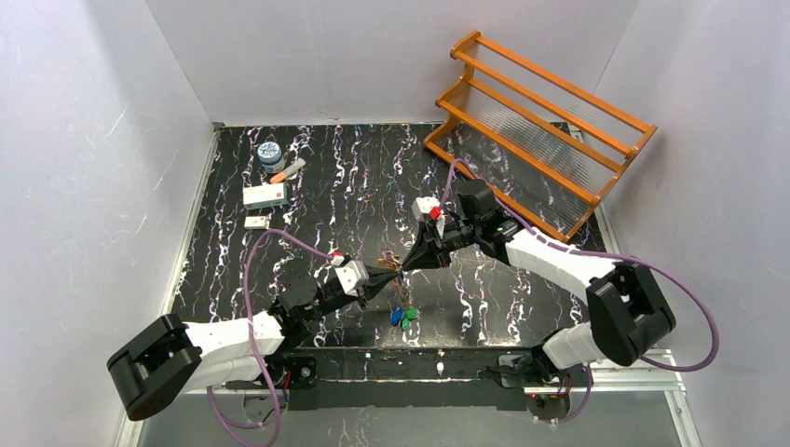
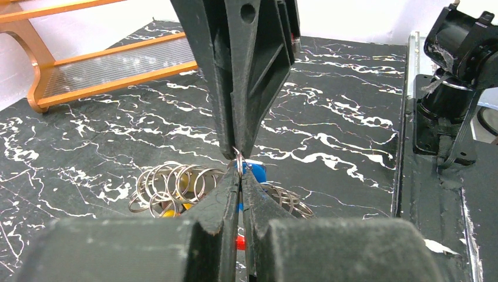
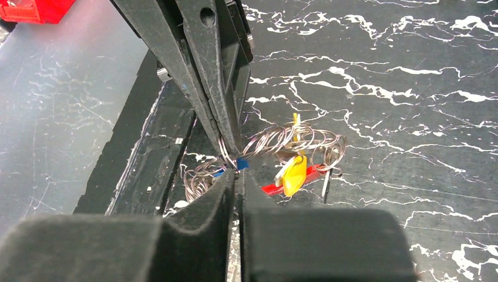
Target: Put the keys on the keyring
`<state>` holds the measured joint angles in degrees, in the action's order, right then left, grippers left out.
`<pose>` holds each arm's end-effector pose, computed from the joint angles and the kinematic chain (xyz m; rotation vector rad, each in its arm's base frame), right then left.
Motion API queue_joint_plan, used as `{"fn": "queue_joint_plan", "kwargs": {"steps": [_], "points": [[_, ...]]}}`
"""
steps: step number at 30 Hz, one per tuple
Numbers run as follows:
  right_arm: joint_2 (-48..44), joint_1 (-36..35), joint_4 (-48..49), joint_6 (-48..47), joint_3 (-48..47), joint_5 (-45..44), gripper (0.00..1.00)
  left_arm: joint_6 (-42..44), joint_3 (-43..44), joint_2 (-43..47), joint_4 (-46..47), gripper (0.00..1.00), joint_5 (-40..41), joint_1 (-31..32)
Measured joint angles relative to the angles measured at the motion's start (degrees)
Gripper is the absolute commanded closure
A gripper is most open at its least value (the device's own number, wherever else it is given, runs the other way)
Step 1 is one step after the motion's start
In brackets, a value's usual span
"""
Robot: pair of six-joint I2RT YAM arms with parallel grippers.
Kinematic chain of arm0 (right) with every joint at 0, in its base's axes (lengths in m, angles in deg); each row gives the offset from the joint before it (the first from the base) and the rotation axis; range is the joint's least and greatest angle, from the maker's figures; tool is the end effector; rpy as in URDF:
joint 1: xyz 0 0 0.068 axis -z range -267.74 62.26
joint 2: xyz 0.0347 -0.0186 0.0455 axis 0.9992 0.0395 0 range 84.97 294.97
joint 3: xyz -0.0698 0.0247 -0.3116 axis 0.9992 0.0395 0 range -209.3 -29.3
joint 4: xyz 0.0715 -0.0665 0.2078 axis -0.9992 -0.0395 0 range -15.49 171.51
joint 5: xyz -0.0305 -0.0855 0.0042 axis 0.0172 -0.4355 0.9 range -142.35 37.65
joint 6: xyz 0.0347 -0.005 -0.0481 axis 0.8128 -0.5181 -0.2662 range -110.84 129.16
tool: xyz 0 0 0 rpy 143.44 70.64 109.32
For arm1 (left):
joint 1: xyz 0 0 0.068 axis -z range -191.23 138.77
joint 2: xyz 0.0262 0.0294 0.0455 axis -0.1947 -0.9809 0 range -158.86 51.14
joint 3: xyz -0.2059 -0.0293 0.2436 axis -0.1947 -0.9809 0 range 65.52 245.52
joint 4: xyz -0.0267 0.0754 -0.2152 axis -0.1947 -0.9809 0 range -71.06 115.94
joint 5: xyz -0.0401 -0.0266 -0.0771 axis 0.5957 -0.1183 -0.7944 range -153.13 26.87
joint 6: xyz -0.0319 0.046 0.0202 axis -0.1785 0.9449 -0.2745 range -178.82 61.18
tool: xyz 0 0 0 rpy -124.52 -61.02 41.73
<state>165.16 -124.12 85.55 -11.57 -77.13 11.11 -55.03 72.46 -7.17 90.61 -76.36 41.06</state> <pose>0.1854 0.1852 0.3153 -1.5029 1.3148 1.2998 0.0822 -0.1227 0.2794 0.8291 1.1255 -0.8641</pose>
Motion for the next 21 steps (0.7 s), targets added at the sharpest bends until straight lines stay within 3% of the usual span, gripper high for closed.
{"fn": "queue_joint_plan", "kwargs": {"steps": [2,21], "points": [[0.72,0.00,-0.07,0.02,-0.04,0.44,0.99,-0.02,-0.02,0.00,0.00,1.00,0.33,0.00],[-0.26,0.00,-2.69,-1.29,-0.07,-3.26,0.99,-0.02,-0.04,0.00,0.00,1.00,0.85,0.00]]}}
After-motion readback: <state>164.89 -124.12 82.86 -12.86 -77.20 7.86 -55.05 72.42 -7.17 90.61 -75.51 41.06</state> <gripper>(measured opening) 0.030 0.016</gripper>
